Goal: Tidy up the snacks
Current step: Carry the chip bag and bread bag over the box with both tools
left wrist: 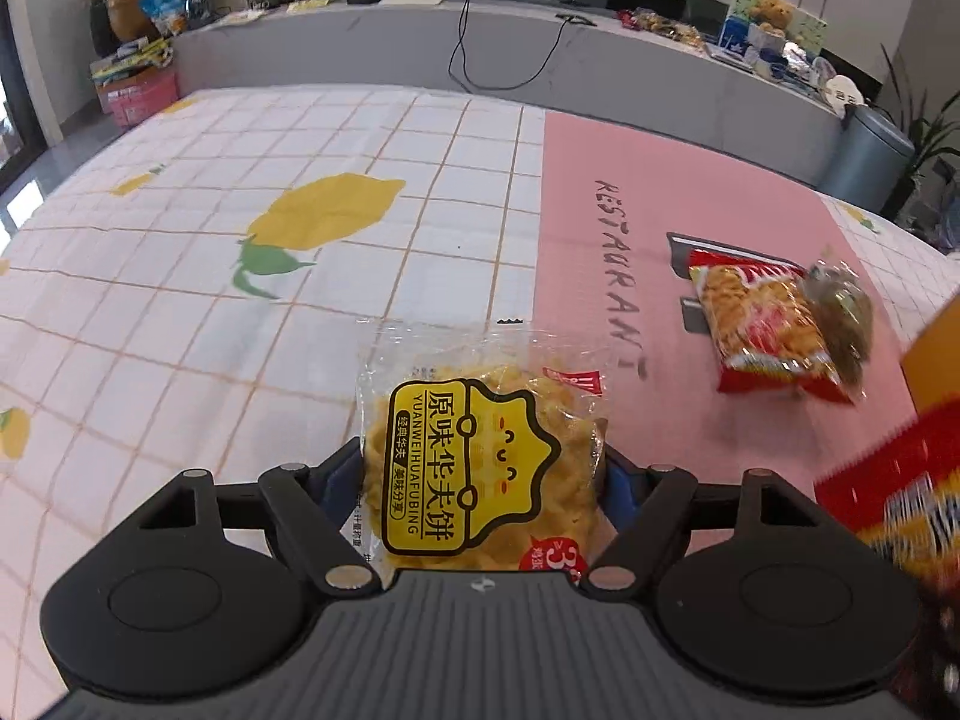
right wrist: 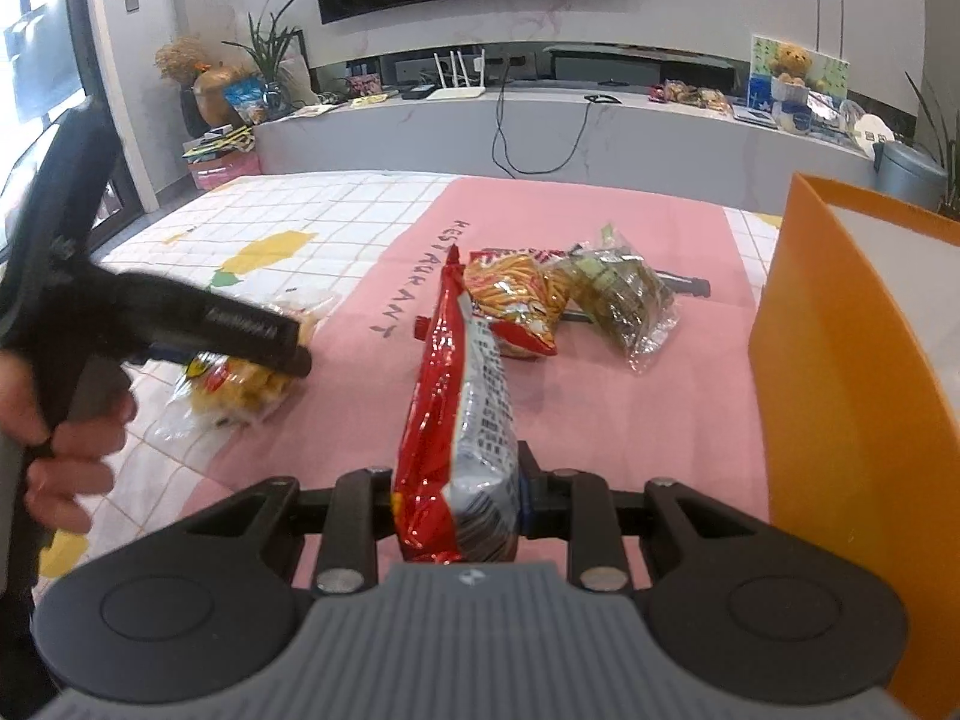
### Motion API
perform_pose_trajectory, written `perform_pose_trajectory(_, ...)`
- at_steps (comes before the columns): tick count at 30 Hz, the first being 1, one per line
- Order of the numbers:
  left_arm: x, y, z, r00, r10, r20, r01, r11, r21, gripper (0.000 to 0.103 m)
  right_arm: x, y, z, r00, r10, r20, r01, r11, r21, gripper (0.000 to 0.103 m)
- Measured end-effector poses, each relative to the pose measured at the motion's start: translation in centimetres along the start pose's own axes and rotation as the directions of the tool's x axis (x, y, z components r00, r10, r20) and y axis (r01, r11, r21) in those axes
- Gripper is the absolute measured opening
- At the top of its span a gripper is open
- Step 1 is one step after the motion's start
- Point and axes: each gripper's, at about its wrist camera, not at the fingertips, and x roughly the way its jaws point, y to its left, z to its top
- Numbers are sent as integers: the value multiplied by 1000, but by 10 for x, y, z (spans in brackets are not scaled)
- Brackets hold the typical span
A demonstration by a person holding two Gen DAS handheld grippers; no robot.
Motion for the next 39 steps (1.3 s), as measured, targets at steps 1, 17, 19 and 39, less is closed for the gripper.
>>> perform_pose_trajectory(1, -6, 0, -4, 1000, 0, 9, 0, 1000, 5, 88, -2, 1, 1, 1000, 0, 7, 0, 1000, -3, 24)
perform_pose_trajectory(17, -131, -27, -18, 959, -121, 256, 123, 992, 11, 88, -102, -24, 28, 966, 40, 255, -66, 994, 90, 24)
perform_pose_trajectory(19, -142, -36, -18, 949, -150, 277, 148, 989, 28, 88, -122, -44, 30, 954, 13, 298, -55, 990, 132, 24)
perform_pose_trajectory(39, -138, -151, -7, 878, -407, 251, 359, 908, 217, 88, -59, -261, 31, 994, -10, 105, -62, 751, 658, 25)
